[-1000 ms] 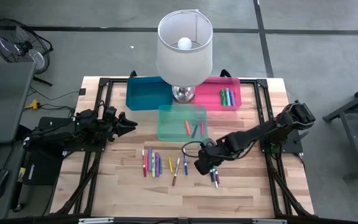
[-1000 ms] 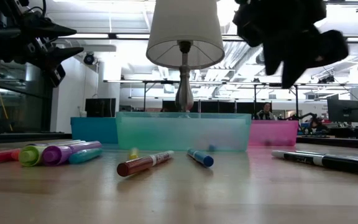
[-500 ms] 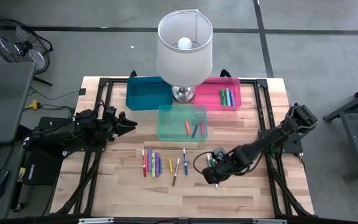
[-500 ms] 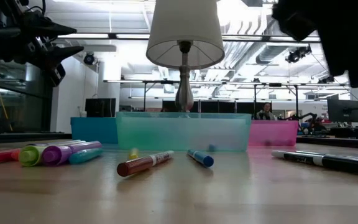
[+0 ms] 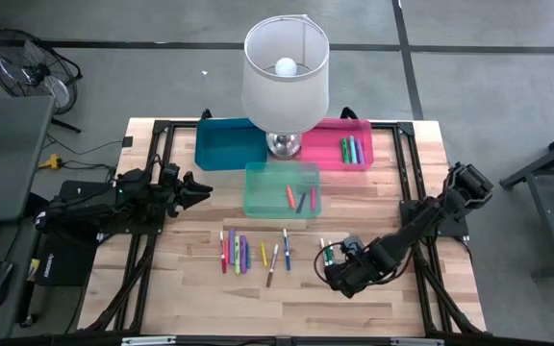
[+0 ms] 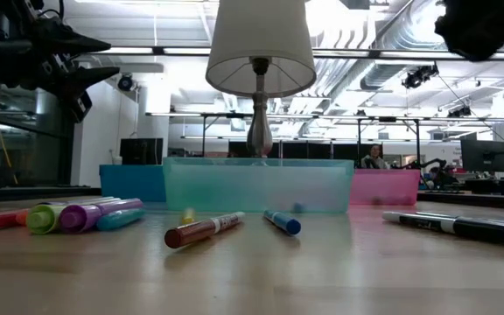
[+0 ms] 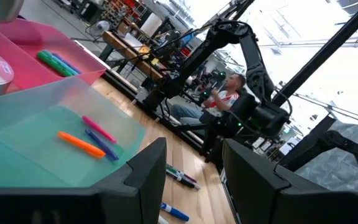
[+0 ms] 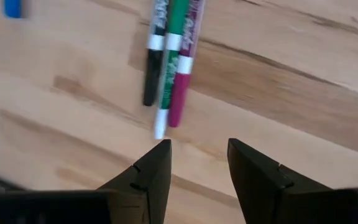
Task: Pick & Place Markers
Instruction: Put the dark red marker pen into the blue bin
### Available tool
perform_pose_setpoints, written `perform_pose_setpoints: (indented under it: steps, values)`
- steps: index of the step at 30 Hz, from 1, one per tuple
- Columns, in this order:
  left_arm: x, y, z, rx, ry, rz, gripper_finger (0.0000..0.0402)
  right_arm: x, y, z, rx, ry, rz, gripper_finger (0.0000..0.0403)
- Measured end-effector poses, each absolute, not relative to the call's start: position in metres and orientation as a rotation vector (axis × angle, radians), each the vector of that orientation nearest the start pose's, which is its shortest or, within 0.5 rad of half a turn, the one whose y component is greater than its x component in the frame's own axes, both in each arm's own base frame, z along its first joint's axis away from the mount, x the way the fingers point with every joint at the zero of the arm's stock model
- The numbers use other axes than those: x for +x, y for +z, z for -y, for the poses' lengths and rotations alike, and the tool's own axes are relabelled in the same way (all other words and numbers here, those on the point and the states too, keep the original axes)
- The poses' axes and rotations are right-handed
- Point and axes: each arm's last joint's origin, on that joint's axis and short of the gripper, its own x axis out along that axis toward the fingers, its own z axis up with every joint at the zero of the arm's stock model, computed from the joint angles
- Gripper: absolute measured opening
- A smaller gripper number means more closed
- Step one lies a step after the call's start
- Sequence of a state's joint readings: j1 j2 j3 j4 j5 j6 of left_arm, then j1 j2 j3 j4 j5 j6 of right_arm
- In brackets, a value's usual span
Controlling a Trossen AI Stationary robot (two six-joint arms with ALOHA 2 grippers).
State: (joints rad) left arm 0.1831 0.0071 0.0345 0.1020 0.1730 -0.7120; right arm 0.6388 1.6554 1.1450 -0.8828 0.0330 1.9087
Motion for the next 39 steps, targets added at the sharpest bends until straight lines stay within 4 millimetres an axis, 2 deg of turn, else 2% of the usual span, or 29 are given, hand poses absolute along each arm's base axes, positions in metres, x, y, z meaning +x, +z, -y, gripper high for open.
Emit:
perform_pose_setpoints:
  steps: [11, 18, 24, 39]
  values:
    - [0.094, 0.181, -0.012, -0.694, -0.024, 0.095, 0.0156, 0.243, 0.165, -0.158, 1.116, -0.822, -1.245, 0.0146]
    - [0.095, 0.177, -0.013, -0.703, -0.006, 0.049, 0.0156, 0.249, 0.151, -0.137, 1.111, -0.813, -1.226, 0.0146]
    - [0.095, 0.177, -0.013, -0.704, -0.005, 0.048, 0.0156, 0.254, 0.148, -0.126, 1.094, -0.782, -1.222, 0.0146]
    - [0.095, 0.176, -0.013, -0.702, 0.003, 0.051, 0.0156, 0.255, 0.149, -0.132, 1.111, -0.739, -1.209, 0.0146]
